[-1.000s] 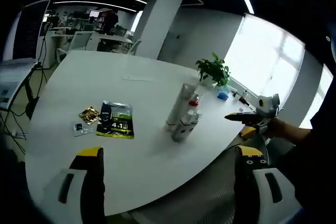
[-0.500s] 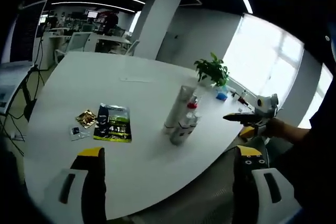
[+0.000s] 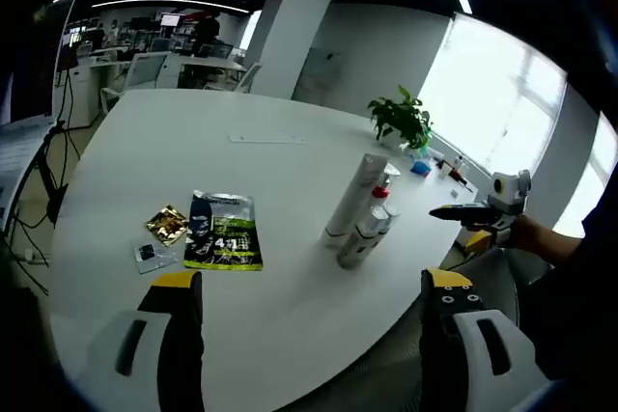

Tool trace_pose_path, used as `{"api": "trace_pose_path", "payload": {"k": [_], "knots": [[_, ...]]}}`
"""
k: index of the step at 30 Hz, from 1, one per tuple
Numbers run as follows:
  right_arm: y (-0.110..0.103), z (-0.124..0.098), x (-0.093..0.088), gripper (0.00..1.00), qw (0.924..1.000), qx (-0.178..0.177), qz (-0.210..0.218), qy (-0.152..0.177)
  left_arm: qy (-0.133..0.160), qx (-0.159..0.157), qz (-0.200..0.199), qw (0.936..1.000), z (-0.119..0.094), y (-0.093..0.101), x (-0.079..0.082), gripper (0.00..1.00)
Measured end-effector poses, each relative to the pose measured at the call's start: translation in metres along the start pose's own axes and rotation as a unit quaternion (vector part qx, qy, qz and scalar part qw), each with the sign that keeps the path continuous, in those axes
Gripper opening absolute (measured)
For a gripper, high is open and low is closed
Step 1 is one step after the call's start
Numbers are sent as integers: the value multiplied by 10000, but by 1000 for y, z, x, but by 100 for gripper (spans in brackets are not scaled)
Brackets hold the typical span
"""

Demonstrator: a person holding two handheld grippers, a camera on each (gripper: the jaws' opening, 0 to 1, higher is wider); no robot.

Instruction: Arrange the skincare products in the storage area until every visible bottle or jar stands upright without overlapping.

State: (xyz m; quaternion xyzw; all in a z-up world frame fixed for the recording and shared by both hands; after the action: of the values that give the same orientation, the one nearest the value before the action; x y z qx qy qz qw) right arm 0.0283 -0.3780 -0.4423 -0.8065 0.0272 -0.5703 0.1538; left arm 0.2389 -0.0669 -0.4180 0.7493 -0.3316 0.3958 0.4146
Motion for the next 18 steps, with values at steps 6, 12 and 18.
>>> {"api": "trace_pose_path", "payload": {"k": [6,12,18], "knots": [[1,8,-1,94,10000,13,16,-14,-363,100,47,9993,14,-11,-4,79],[3,10,-9,93,9999,-12,94,-70,-628,115,164,9978,30,-23,-7,75],[8,11,-14,93,9996,-112,216,-120,-842,207,214,9960,46,-38,-11,70]]}}
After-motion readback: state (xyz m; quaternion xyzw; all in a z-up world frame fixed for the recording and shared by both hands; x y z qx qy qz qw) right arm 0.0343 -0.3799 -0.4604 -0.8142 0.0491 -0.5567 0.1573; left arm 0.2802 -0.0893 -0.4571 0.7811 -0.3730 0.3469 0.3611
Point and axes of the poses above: the point that each gripper's makers call its tool centre point, and the gripper's own axes: z roughly forward along the fingers, y roughly to its right, x roughly out of its top, the point moved 9 cm from there along -z, roughly backward along the fingers, and after that the axes turned 11 degrees about y, right-handed, at the moved point
